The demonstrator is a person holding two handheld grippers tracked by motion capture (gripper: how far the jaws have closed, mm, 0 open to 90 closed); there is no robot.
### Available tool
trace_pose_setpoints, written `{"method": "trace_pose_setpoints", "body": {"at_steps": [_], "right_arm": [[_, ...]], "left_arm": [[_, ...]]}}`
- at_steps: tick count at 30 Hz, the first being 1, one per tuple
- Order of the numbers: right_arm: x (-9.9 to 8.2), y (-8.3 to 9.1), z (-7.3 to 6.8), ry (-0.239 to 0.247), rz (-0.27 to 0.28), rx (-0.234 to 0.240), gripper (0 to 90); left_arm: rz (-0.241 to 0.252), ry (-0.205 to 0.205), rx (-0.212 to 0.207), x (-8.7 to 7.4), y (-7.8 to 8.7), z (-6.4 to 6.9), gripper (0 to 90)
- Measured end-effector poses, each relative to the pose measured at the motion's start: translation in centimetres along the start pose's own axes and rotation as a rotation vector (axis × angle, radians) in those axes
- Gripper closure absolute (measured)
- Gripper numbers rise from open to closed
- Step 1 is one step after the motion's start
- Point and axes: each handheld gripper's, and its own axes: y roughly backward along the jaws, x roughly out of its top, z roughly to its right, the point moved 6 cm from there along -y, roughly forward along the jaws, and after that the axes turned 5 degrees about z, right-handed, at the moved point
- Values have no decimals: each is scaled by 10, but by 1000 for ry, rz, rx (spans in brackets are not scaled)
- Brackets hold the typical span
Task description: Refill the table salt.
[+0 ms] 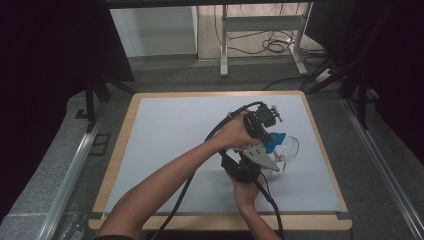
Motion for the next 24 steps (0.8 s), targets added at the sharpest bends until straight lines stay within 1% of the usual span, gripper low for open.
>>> {"method": "trace_pose_setpoints", "body": {"at_steps": [16,24], "right_arm": [[2,0,0,-5,6,-1,529],[0,1,1,0,-6,3,530]], "left_arm": [[-1,-2,2,1,1,0,898],[5,1,-2,-1,-1,-1,898]]}}
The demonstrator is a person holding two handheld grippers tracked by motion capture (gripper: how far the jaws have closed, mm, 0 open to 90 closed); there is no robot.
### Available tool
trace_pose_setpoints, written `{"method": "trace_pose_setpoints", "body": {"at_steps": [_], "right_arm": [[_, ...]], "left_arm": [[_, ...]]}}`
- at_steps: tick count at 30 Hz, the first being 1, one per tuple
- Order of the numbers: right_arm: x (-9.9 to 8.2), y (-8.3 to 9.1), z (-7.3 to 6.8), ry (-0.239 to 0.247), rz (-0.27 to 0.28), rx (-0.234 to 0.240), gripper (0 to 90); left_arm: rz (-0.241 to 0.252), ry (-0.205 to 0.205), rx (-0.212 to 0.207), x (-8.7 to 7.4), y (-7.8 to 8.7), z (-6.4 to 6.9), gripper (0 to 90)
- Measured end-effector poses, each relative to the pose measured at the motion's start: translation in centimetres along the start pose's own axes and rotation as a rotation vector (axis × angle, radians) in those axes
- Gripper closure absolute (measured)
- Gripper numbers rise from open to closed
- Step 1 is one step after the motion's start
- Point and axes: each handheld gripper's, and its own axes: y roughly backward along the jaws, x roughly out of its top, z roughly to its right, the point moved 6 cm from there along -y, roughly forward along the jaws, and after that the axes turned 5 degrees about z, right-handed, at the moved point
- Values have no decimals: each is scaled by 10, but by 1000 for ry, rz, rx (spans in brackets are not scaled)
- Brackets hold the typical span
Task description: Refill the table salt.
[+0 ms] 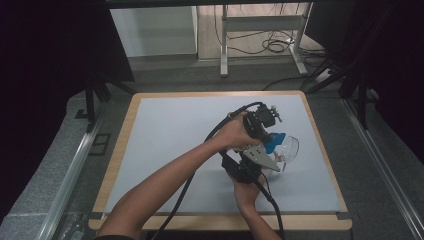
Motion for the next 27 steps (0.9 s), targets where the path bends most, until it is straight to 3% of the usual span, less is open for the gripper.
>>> {"method": "trace_pose_setpoints", "body": {"at_steps": [27], "right_arm": [[-15,6,3,16,-36,21,539]], "left_arm": [[19,15,-6,-7,-4,-2,897]]}}
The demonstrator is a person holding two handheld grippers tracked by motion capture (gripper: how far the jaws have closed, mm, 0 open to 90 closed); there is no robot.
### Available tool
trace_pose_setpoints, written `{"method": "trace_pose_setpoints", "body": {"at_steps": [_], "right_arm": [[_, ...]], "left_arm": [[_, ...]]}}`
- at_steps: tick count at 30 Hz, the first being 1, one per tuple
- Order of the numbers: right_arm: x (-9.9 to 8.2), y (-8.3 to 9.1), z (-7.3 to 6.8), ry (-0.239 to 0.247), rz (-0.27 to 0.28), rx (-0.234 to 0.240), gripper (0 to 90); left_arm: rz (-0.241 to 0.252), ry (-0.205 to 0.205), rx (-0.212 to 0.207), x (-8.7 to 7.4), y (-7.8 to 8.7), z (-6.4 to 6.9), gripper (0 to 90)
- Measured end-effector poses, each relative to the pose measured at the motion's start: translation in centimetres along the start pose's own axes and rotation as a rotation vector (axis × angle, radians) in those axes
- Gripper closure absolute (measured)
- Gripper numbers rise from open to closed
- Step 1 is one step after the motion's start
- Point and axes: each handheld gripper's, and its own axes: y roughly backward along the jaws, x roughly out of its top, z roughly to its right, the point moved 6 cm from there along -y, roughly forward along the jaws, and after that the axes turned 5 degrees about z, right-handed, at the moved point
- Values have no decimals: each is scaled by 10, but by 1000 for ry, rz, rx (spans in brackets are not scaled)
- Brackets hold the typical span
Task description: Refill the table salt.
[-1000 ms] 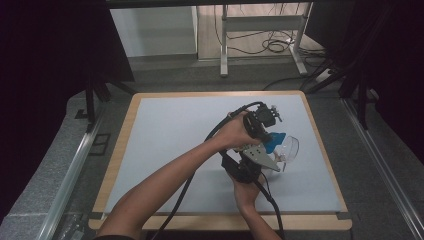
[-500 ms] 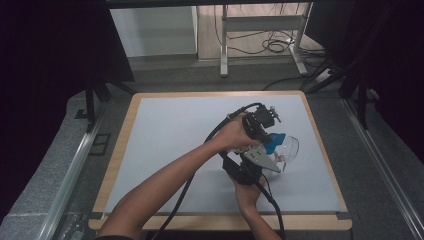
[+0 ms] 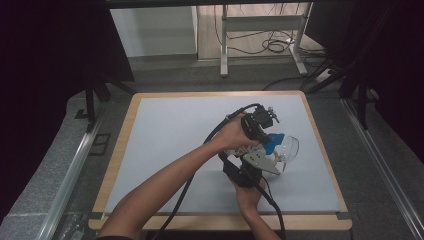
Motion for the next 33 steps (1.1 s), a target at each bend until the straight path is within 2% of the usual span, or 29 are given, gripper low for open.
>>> {"method": "trace_pose_setpoints", "body": {"at_steps": [13,33], "right_arm": [[-11,3,4,13,-32,-6,542],[-22,7,6,53,-60,-11,541]], "left_arm": [[46,25,-11,-5,10,-2,895],[72,34,-17,-12,16,-4,896]]}}
